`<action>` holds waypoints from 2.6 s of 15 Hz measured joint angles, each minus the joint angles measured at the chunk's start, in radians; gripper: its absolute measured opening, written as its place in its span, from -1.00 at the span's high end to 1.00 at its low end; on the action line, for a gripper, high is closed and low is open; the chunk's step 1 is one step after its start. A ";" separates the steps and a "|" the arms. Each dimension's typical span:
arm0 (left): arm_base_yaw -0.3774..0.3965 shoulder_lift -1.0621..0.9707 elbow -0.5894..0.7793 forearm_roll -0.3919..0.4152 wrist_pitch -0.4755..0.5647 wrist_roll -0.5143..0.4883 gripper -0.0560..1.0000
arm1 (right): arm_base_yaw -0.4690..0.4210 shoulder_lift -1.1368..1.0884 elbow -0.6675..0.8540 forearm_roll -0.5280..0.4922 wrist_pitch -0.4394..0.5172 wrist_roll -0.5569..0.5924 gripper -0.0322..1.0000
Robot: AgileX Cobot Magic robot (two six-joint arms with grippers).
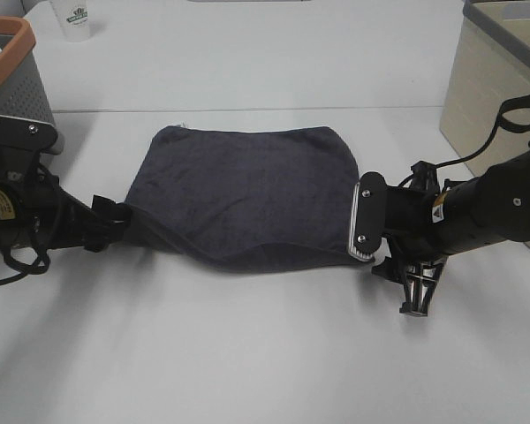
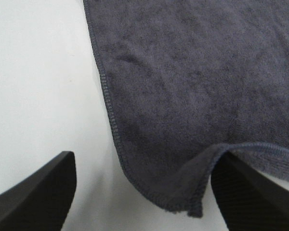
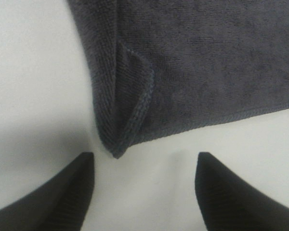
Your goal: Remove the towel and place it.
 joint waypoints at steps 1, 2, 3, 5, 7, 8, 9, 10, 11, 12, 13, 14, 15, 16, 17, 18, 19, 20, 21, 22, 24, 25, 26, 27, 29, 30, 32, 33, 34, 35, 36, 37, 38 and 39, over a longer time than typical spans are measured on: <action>0.000 0.000 0.000 0.010 0.000 -0.014 -0.52 | 0.000 -0.003 0.000 0.003 -0.002 0.003 -0.35; 0.000 -0.001 0.000 0.017 0.002 -0.027 -0.53 | 0.000 -0.013 0.000 0.003 0.005 0.008 -0.38; 0.000 -0.010 0.000 0.040 0.011 -0.057 -0.53 | 0.000 -0.019 0.001 0.003 0.018 0.014 -0.41; 0.000 -0.040 0.001 0.088 0.063 -0.122 -0.53 | 0.000 -0.065 0.003 0.003 0.029 0.021 -0.43; 0.000 -0.098 0.000 0.107 0.146 -0.174 -0.53 | 0.000 -0.117 0.004 0.003 0.029 0.021 -0.44; 0.000 -0.138 0.000 0.110 0.206 -0.184 -0.53 | 0.000 -0.139 0.004 0.003 0.029 0.022 -0.44; 0.000 -0.175 0.000 0.112 0.268 -0.187 -0.53 | 0.000 -0.155 0.004 0.003 0.029 0.022 -0.44; 0.000 -0.210 0.001 0.113 0.302 -0.187 -0.53 | 0.000 -0.169 0.004 0.003 0.025 0.022 -0.44; 0.000 -0.244 -0.004 0.113 0.316 -0.189 -0.53 | 0.000 -0.178 0.005 0.005 0.015 0.023 -0.44; 0.000 -0.276 -0.067 0.114 0.360 -0.211 -0.54 | 0.000 -0.199 0.005 0.079 -0.031 0.065 -0.44; 0.000 -0.276 -0.118 0.121 0.394 -0.215 -0.54 | 0.000 -0.216 0.005 0.141 -0.065 0.078 -0.44; 0.000 -0.276 -0.183 0.126 0.434 -0.214 -0.54 | 0.000 -0.239 0.005 0.208 -0.112 0.079 -0.44; 0.000 -0.276 -0.219 0.129 0.459 -0.210 -0.54 | 0.000 -0.251 0.005 0.244 -0.141 0.077 -0.44; 0.000 -0.276 -0.286 0.132 0.506 -0.198 -0.54 | 0.000 -0.273 0.005 0.313 -0.208 0.060 -0.44; 0.000 -0.274 -0.359 0.133 0.570 -0.187 -0.54 | 0.000 -0.294 0.005 0.386 -0.278 0.040 -0.44; 0.000 -0.272 -0.441 0.135 0.635 -0.175 -0.54 | 0.000 -0.316 0.005 0.497 -0.372 0.019 -0.43; 0.000 -0.269 -0.519 0.139 0.708 -0.166 -0.54 | 0.000 -0.334 0.003 0.623 -0.469 0.017 -0.41; 0.000 -0.260 -0.589 0.149 0.772 -0.165 -0.54 | 0.000 -0.352 -0.017 0.783 -0.552 0.016 -0.37; 0.000 -0.251 -0.655 0.167 0.845 -0.164 -0.54 | -0.003 -0.365 -0.055 0.926 -0.584 0.012 -0.33; 0.000 -0.241 -0.721 0.184 0.920 -0.158 -0.54 | -0.007 -0.377 -0.114 1.049 -0.566 -0.002 -0.29; 0.000 -0.213 -0.846 0.195 1.090 -0.104 -0.54 | -0.010 -0.386 -0.267 1.223 -0.343 -0.063 -0.26; 0.002 -0.200 -0.888 0.192 1.169 -0.079 -0.54 | -0.013 -0.380 -0.350 1.278 -0.173 -0.090 -0.25; 0.007 -0.187 -0.919 0.184 1.217 -0.066 -0.54 | -0.027 -0.362 -0.445 1.323 -0.004 -0.103 -0.24; 0.015 -0.181 -0.931 0.165 1.232 -0.061 -0.54 | -0.058 -0.332 -0.525 1.349 0.170 -0.097 -0.23; 0.108 -0.170 -0.958 -0.060 1.269 0.032 -0.54 | -0.145 -0.239 -0.714 1.232 0.580 0.070 -0.17; 0.143 -0.170 -0.960 -0.157 1.293 0.106 -0.54 | -0.155 -0.210 -0.800 1.084 0.705 0.174 -0.16; 0.188 -0.170 -0.960 -0.315 1.330 0.217 -0.54 | -0.153 -0.151 -0.964 0.714 0.980 0.411 -0.16; 0.202 -0.170 -0.961 -0.347 1.332 0.241 -0.54 | -0.153 -0.131 -1.033 0.570 1.065 0.530 -0.16; 0.213 -0.170 -0.962 -0.358 1.332 0.251 -0.54 | -0.153 -0.123 -1.095 0.429 1.126 0.620 -0.16; 0.228 -0.173 -0.963 -0.358 1.340 0.253 -0.54 | -0.155 -0.120 -1.150 0.299 1.183 0.696 -0.16; 0.243 -0.179 -0.968 -0.360 1.363 0.254 -0.54 | -0.157 -0.120 -1.194 0.209 1.230 0.733 -0.16; 0.259 -0.188 -0.977 -0.360 1.395 0.254 -0.54 | -0.158 -0.120 -1.232 0.165 1.288 0.748 -0.16; 0.268 -0.194 -0.984 -0.360 1.415 0.254 -0.54 | -0.158 -0.120 -1.250 0.148 1.311 0.751 -0.16; 0.282 -0.206 -0.997 -0.360 1.455 0.254 -0.54 | -0.158 -0.122 -1.272 0.133 1.331 0.751 -0.16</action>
